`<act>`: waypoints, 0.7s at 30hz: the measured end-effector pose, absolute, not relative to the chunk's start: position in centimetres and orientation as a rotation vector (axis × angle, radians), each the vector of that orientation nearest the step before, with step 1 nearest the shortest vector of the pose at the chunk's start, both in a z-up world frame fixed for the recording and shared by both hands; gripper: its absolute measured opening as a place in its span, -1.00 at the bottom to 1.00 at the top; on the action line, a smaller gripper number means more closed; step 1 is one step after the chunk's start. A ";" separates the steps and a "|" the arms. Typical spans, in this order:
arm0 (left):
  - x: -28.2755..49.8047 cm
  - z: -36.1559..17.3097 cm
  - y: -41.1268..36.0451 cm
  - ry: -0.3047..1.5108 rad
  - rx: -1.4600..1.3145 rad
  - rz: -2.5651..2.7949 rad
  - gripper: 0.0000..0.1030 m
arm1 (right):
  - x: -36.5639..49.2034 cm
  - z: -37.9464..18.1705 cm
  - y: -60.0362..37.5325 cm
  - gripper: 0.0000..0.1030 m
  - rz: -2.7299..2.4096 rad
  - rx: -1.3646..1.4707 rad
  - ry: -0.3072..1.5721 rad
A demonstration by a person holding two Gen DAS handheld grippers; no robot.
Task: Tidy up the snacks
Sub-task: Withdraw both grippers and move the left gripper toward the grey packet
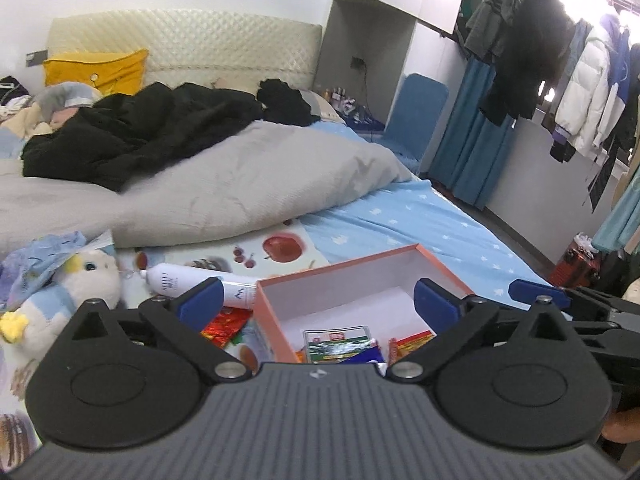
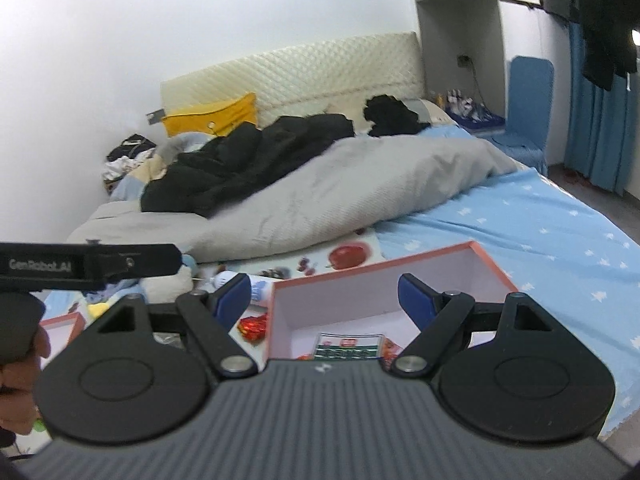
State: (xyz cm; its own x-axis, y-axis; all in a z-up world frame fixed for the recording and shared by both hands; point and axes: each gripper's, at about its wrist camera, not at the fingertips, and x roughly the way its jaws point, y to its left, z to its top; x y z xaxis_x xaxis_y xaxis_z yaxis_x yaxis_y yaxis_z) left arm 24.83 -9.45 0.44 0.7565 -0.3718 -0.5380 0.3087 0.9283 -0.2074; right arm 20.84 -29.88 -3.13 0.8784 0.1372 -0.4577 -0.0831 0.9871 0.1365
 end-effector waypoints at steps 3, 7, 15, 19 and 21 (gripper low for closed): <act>23.6 0.2 -8.3 0.602 -0.105 -0.354 1.00 | 20.1 -3.1 -28.5 0.60 0.130 0.097 0.471; 21.9 -0.2 -6.5 0.596 -0.121 -0.328 1.00 | 19.4 -3.5 -27.1 0.60 0.137 0.092 0.461; 18.8 -1.7 -3.4 0.593 -0.144 -0.252 1.00 | 17.8 -4.7 -24.8 0.60 0.150 0.083 0.461; 17.3 -2.4 -2.1 0.600 -0.155 -0.238 1.00 | 16.7 -5.5 -23.3 0.60 0.170 0.068 0.461; 16.5 -2.9 -1.7 0.596 -0.145 -0.218 1.00 | 16.2 -6.0 -22.5 0.60 0.186 0.065 0.468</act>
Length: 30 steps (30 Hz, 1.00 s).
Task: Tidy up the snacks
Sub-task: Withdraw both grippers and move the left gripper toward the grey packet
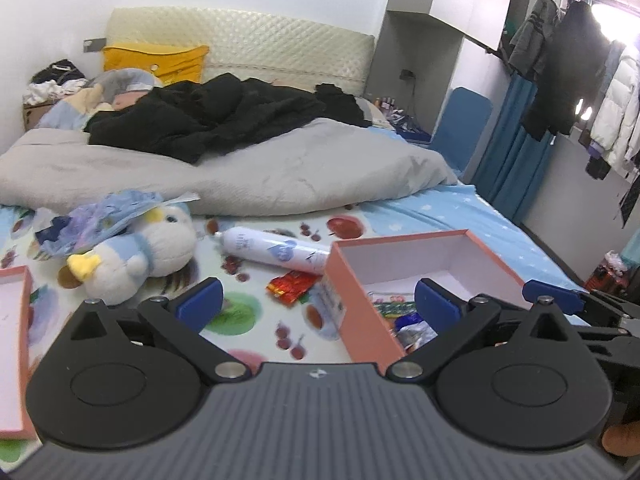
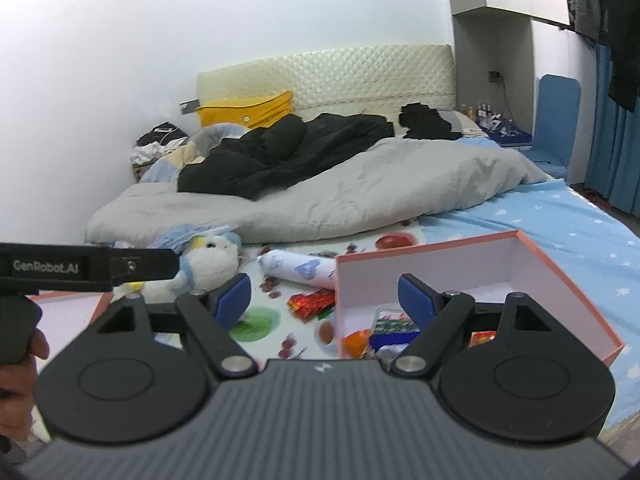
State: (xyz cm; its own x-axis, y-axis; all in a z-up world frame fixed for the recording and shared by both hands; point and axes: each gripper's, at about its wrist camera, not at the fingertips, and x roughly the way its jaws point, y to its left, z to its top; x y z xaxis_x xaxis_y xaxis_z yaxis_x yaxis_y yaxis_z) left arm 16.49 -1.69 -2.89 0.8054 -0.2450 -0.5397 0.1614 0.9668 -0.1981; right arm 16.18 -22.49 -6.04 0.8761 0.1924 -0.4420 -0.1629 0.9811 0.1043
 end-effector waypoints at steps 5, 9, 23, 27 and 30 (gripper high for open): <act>14.6 -4.1 -0.4 0.603 -0.143 -0.182 1.00 | 14.8 -7.7 -20.7 0.61 0.208 0.055 0.494; 13.1 -5.1 0.6 0.614 -0.148 -0.160 1.00 | 13.6 -9.0 -20.1 0.62 0.214 0.062 0.541; 12.4 -7.6 3.2 0.664 -0.184 -0.114 1.00 | 13.0 -11.3 -18.4 1.00 0.278 0.050 0.610; 13.4 -8.4 3.7 0.688 -0.194 -0.115 1.00 | 13.8 -11.6 -18.1 1.00 0.267 0.061 0.610; 14.5 -9.0 4.0 0.702 -0.181 -0.116 1.00 | 14.6 -11.8 -17.8 1.00 0.256 0.066 0.608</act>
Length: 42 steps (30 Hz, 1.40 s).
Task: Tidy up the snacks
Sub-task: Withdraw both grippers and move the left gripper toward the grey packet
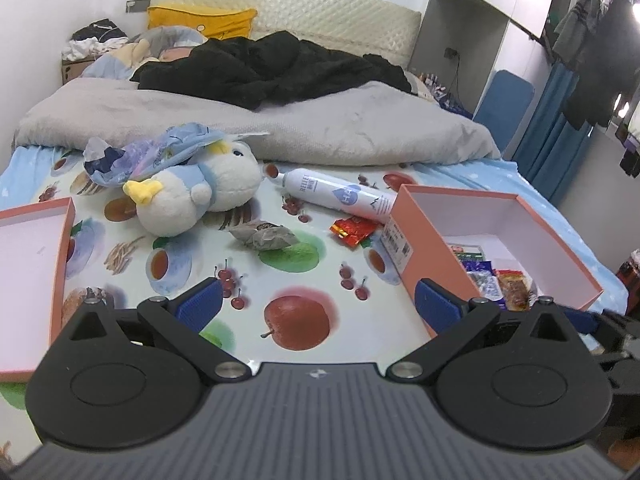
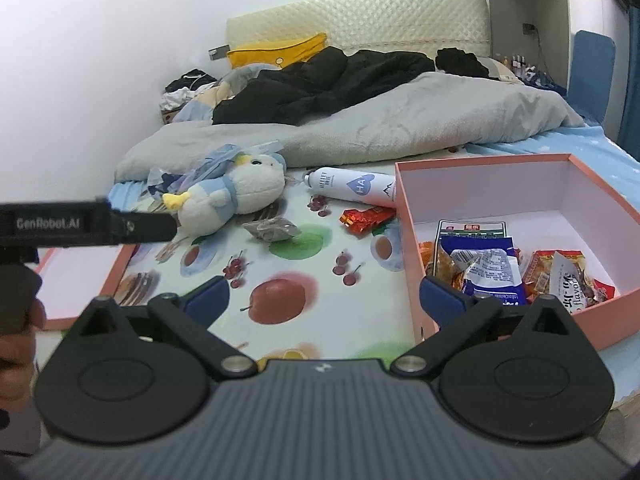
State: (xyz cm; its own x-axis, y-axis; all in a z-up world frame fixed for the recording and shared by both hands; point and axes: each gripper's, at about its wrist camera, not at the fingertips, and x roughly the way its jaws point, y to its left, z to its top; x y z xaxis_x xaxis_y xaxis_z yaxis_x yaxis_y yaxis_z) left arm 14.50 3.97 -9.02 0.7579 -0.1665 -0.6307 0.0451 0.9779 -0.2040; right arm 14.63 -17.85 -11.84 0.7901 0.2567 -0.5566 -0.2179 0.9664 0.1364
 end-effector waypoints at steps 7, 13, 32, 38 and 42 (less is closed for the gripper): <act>17.6 -11.2 5.2 0.744 -0.190 -0.106 1.00 | 17.2 -12.6 -17.0 1.00 0.243 0.061 0.633; 21.1 -13.8 6.2 0.774 -0.194 -0.093 1.00 | 20.4 -13.4 -15.6 1.00 0.278 0.029 0.658; 34.6 -23.8 9.5 0.879 -0.171 -0.104 0.99 | 34.6 -19.7 -10.9 0.51 0.259 -0.059 0.708; 37.0 -26.7 10.1 0.877 -0.159 -0.161 0.99 | 38.2 -21.5 -10.8 0.39 0.223 -0.061 0.741; 38.1 -27.5 10.2 0.851 -0.189 -0.226 0.98 | 39.6 -22.4 -10.0 0.38 0.210 -0.089 0.757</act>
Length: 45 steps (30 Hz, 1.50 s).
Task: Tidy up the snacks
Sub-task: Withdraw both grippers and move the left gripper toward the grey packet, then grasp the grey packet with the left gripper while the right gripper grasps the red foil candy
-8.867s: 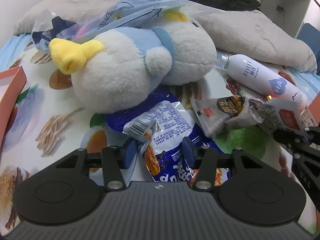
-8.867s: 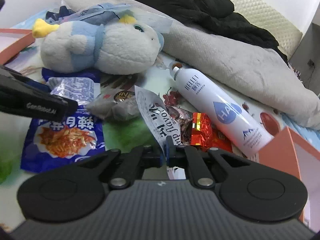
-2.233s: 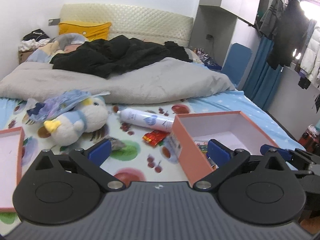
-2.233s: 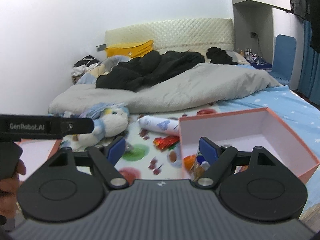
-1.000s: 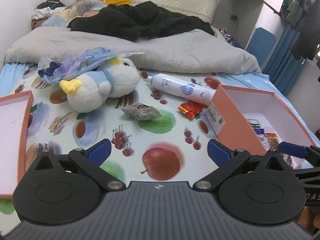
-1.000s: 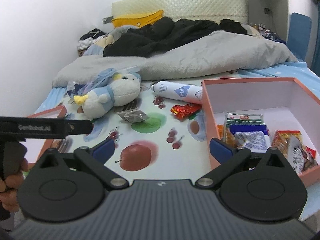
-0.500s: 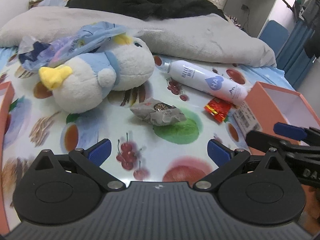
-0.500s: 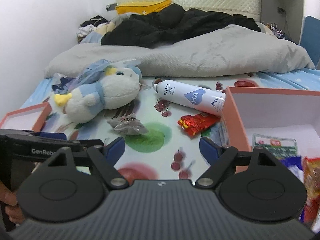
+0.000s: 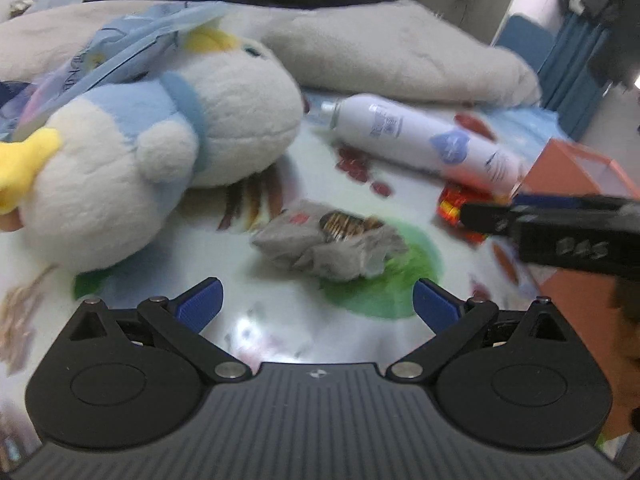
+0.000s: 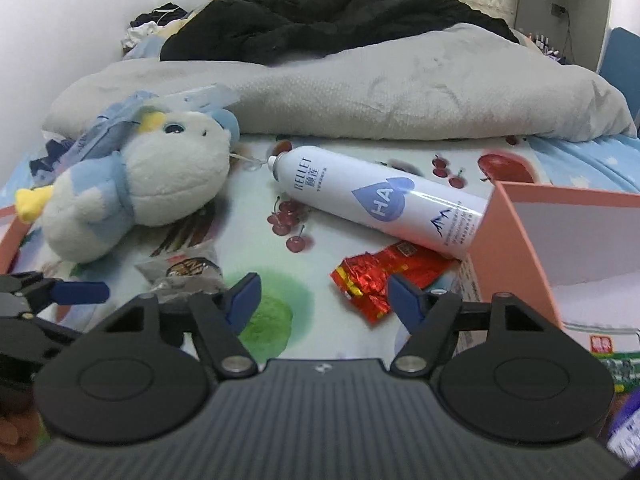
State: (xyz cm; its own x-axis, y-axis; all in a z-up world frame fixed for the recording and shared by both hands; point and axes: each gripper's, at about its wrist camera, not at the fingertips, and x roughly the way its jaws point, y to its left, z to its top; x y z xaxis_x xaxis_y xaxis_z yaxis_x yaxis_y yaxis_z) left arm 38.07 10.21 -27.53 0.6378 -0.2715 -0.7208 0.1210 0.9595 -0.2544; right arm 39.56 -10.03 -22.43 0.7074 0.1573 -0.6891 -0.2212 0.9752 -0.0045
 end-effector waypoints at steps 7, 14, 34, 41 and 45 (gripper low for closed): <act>39.4 -28.5 10.3 0.821 -0.194 -0.239 0.98 | 42.4 -24.2 -9.4 0.35 0.185 -0.189 0.790; 40.2 -28.8 9.9 0.782 -0.178 -0.261 0.96 | 44.5 -25.7 -9.3 0.21 0.150 -0.272 0.831; 40.7 -28.3 8.7 0.777 -0.160 -0.248 0.41 | 43.6 -25.1 -11.0 -0.33 0.193 -0.171 0.903; 37.8 -26.2 8.9 0.786 -0.211 -0.210 0.41 | 40.6 -23.5 -11.2 -0.33 0.226 -0.141 0.900; 35.3 -24.5 8.8 0.778 -0.244 -0.190 0.41 | 38.4 -22.3 -11.6 -0.33 0.238 -0.125 0.893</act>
